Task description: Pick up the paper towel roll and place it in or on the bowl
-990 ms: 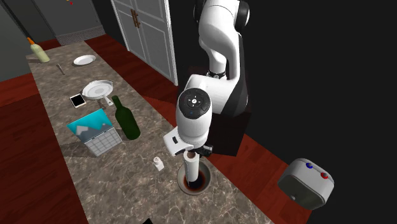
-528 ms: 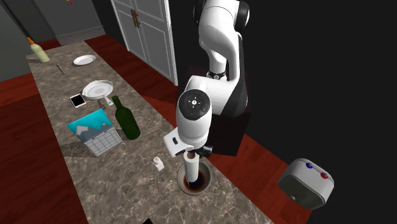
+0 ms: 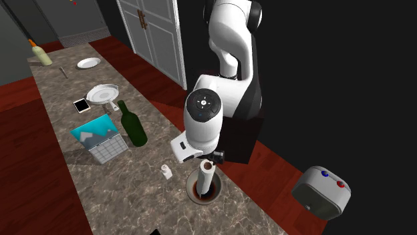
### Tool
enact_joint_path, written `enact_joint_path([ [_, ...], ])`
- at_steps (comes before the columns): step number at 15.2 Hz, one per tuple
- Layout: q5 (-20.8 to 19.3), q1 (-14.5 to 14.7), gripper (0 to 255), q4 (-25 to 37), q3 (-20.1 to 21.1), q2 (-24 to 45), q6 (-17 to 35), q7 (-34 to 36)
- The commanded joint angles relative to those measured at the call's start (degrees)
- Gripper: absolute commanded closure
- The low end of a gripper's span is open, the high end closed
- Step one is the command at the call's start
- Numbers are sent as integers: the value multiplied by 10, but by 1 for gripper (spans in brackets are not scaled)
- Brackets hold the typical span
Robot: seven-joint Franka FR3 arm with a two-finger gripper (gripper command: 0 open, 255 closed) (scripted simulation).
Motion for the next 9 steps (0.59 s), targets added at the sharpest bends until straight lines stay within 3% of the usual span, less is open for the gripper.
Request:
enact_joint_path([
  [1,0,1,0,30,0,-2,-32,1],
  [9,0,1,0,47,0,-1,-48,0],
])
